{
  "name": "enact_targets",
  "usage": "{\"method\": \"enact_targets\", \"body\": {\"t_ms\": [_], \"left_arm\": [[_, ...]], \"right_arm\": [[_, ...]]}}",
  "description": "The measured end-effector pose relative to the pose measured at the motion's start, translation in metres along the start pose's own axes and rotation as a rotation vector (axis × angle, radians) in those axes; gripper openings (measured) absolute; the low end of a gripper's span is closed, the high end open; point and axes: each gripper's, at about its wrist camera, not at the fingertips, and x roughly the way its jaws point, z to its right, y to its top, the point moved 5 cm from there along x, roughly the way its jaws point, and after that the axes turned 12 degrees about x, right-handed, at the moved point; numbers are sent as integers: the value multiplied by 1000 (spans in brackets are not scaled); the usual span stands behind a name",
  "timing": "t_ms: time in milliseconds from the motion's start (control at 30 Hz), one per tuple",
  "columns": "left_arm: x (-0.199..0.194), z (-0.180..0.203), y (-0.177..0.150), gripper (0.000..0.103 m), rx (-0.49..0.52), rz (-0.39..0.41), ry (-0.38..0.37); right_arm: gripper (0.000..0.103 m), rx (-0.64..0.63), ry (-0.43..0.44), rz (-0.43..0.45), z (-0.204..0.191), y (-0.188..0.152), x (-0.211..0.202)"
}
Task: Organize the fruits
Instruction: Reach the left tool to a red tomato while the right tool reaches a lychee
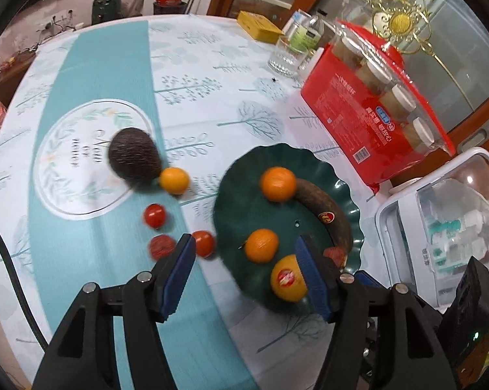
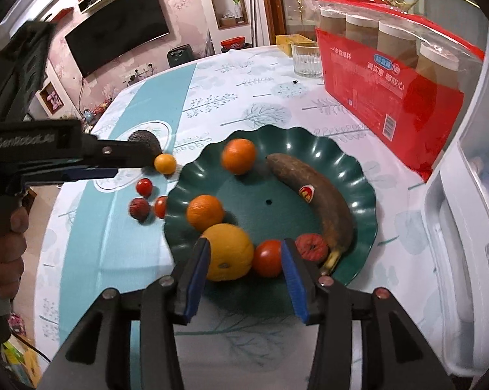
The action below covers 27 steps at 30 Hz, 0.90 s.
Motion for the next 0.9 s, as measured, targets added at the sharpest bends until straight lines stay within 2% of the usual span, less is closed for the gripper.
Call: {"method": "enact_targets", "body": {"t_ms": [333,533,700,900], "left_arm": [[-54,-52,-37,63,-6,24,39],[-69,-86,-47,63,-5,41,58],[-63,-108,-45,63,-8,58,60],[-32,-124,-35,64,-4,52,37]], "right_arm": [[46,142,65,-38,-29,-22,-12],[46,169,77,-49,-53,-33,-6],[46,195,99,-60,-74,-39,7],[46,166,106,-54,-100,-39,35]]}}
